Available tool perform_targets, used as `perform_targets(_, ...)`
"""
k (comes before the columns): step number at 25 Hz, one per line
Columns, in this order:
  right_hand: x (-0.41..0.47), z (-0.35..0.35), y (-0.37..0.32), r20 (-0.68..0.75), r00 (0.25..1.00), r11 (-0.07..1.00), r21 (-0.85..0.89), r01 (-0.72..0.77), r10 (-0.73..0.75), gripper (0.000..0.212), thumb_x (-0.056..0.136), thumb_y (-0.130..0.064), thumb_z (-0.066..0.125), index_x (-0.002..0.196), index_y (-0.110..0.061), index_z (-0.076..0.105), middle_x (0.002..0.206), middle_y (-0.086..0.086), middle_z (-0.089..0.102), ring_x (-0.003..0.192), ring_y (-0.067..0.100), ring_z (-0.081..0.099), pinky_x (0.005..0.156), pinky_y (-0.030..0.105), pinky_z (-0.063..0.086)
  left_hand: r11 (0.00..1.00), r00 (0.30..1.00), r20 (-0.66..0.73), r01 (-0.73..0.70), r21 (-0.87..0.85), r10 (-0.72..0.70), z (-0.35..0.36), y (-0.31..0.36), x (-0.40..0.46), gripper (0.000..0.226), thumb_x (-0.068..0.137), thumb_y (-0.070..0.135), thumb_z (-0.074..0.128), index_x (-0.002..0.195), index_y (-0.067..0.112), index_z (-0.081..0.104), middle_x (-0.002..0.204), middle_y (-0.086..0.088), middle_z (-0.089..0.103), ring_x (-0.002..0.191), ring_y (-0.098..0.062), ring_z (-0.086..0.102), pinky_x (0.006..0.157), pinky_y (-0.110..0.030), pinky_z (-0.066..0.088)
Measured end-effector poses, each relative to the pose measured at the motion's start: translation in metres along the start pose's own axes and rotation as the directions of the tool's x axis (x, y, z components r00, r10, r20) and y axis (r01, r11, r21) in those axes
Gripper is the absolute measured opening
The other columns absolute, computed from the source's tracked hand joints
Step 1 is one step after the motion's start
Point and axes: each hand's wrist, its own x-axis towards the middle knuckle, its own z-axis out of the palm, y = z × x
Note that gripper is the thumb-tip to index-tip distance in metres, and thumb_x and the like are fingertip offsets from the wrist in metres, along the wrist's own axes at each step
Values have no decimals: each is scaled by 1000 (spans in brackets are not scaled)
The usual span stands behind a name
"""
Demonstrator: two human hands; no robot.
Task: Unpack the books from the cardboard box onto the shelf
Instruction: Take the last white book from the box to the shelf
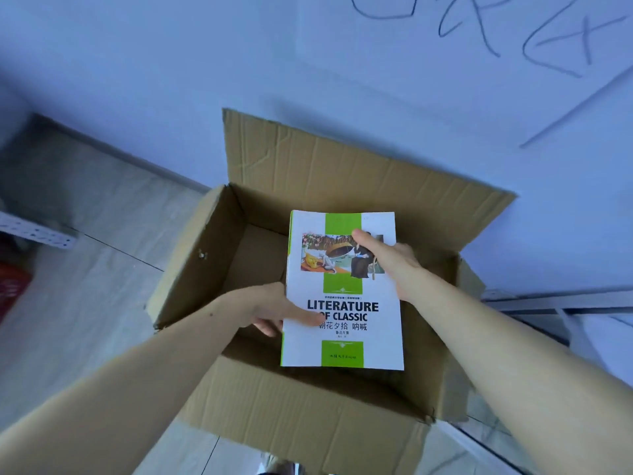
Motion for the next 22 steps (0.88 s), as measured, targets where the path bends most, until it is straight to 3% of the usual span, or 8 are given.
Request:
perform_targets(2, -53, 8, -41, 13, 996, 996, -25, 86, -86, 78, 50, -62, 86, 106, -11, 70, 101, 8, 73, 96, 26, 69, 92, 42, 54, 997, 997, -44, -66, 38, 68, -16, 12, -63, 51, 66, 56, 84, 111, 37, 69, 105, 12, 77, 104, -15, 72, 83, -34, 61)
perform_targets(4, -104, 22, -81, 22, 982, 982, -37, 186, -185, 76, 51, -63, 84, 105, -11, 71, 106, 8, 71, 101, 26, 67, 93, 40, 52, 991, 984, -126, -124, 50, 129, -30, 18, -123, 45, 69, 53, 83, 109, 37, 70, 105, 12, 77, 102, -14, 72, 81, -34, 62)
perform_targets(7, -182, 50, -140, 79, 941, 942, -49, 332, -328, 60, 57, -61, 84, 91, -13, 74, 96, 6, 74, 90, 22, 69, 75, 30, 54, 981, 938, -287, -183, 62, 193, -45, 20, -218, 45, 73, 53, 81, 112, 36, 68, 108, 10, 76, 103, -16, 71, 79, -32, 61)
perform_targets(10, -254, 90, -189, 162, 877, 882, -71, 467, -452, 50, 61, -60, 83, 74, -14, 68, 77, 0, 70, 71, 16, 65, 53, 25, 41, 969, 864, -443, -240, 56, 239, -60, 4, -304, 44, 74, 52, 80, 113, 35, 68, 108, 8, 75, 104, -20, 71, 71, -28, 57)
perform_targets(16, -394, 213, -264, 373, 703, 727, -98, 679, -606, 55, 61, -62, 82, 65, -12, 59, 65, 0, 58, 60, 16, 54, 52, 28, 37, 944, 699, -661, -328, 44, 274, -106, -65, -463, 53, 67, 62, 77, 113, 38, 68, 111, 5, 75, 107, -27, 69, 78, -35, 59)
perform_targets(20, -476, 320, -293, 490, 588, 636, -85, 767, -644, 58, 58, -64, 82, 72, -12, 61, 77, 3, 63, 71, 19, 58, 53, 28, 38, 921, 595, -765, -391, -7, 247, -146, -135, -554, 61, 67, 58, 80, 121, 33, 66, 118, -1, 73, 110, -28, 69, 91, -47, 58)
perform_targets(22, -516, 383, -305, 543, 531, 602, -58, 797, -651, 63, 57, -65, 82, 79, -10, 63, 85, 5, 66, 77, 20, 61, 55, 28, 39, 915, 576, -777, -402, 1, 254, -171, -179, -601, 56, 72, 58, 78, 121, 33, 66, 115, 0, 74, 103, -26, 70, 84, -39, 61)
